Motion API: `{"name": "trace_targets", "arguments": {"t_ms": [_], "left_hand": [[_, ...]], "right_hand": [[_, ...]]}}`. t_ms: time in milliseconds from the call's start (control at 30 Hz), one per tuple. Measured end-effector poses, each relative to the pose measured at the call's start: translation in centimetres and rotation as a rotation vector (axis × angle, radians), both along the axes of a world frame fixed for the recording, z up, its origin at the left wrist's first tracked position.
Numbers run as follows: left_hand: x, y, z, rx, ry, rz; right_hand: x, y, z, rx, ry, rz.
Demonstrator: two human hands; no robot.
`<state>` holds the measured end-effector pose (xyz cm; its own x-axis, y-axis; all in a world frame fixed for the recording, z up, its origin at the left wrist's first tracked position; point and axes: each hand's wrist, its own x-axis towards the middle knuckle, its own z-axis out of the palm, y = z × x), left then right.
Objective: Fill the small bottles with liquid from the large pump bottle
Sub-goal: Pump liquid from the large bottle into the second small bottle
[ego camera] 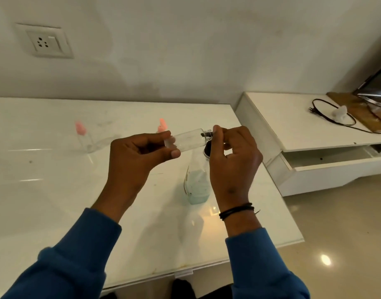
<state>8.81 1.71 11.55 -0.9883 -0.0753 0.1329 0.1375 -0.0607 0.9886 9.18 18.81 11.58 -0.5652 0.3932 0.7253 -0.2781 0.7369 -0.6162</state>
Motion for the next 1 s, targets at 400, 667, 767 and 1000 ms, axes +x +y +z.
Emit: {"name": "trace_targets", "arguments": {"t_ms": [400,667,767,1000], "left_hand": [[-0.1,-0.1,0.0,0.160,-0.085,-0.064],[-0.1,0.0,-0.2,0.211,-0.142,-0.099],[0.1,0.1,-0.1,0.214,-0.146,-0.098],[0.1,0.3,-0.2,0.221,-0.153,-0.104]], "right_hand": [[0.2,-0.2,-0.2,0.029,-0.008,-0.027],[0.1,-0.2,0.0,0.043,-0.006,-0.026],[0.2,-0.1,-0.1,0.012,-0.004,-0.010],[0.0,-0.1,0.2,0.013,0.011,-0.026]]}}
